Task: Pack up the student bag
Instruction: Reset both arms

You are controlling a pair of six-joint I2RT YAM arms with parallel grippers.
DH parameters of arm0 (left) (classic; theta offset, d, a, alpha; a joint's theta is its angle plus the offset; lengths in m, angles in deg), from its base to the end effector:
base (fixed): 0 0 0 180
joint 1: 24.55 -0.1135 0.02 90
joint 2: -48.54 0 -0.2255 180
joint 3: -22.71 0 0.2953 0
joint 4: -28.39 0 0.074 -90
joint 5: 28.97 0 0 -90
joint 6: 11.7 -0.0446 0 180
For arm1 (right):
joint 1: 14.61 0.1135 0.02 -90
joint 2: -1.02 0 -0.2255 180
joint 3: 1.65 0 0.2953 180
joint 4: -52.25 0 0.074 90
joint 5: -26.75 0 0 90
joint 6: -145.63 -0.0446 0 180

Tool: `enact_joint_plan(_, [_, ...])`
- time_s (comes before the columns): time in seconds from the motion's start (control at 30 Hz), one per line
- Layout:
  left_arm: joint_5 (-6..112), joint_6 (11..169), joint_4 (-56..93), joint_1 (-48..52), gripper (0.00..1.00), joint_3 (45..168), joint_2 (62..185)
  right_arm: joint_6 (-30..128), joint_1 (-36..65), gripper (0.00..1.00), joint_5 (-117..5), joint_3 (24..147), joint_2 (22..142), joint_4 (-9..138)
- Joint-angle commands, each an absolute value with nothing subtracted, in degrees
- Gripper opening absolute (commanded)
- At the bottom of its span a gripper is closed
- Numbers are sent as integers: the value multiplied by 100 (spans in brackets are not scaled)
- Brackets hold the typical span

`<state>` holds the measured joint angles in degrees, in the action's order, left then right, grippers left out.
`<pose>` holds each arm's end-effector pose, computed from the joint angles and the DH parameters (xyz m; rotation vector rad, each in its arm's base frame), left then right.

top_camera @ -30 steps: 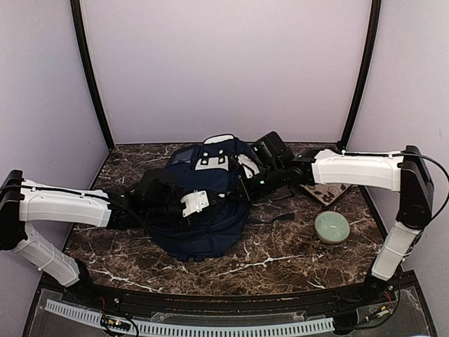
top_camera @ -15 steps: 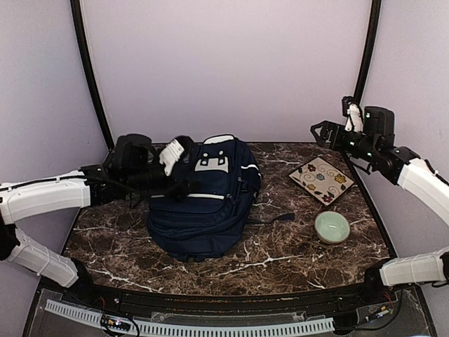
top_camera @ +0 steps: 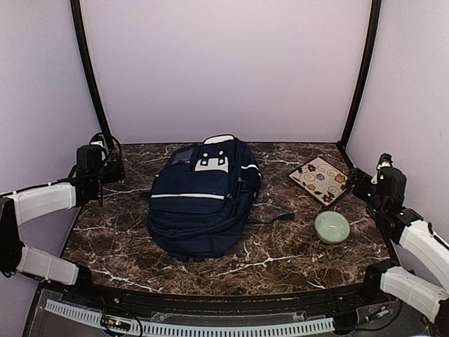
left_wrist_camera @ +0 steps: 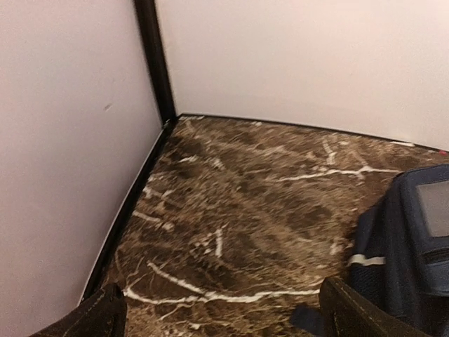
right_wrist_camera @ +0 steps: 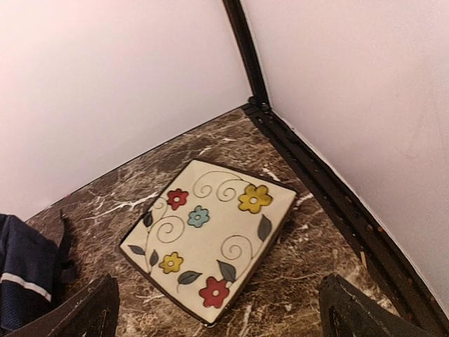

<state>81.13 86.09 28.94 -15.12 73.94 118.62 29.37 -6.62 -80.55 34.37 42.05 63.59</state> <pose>0.3307 -0.0394 0.1937 -0.2112 1.8600 0.1245 0.2553 0.0224 0.2029 0.4972 1.7769 0.1377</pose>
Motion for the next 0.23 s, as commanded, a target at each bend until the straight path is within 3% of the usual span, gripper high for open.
enact_joint_plan(0.0, [9339,9018,3596,-1595,99,7001,12205,2536,-696,100,-9126,3159,4014,5761])
enact_joint_plan(0.2, [9520,9139,4031,-1594,99,6525,12347,2583,-696,100,-9347,3175,4056,6022])
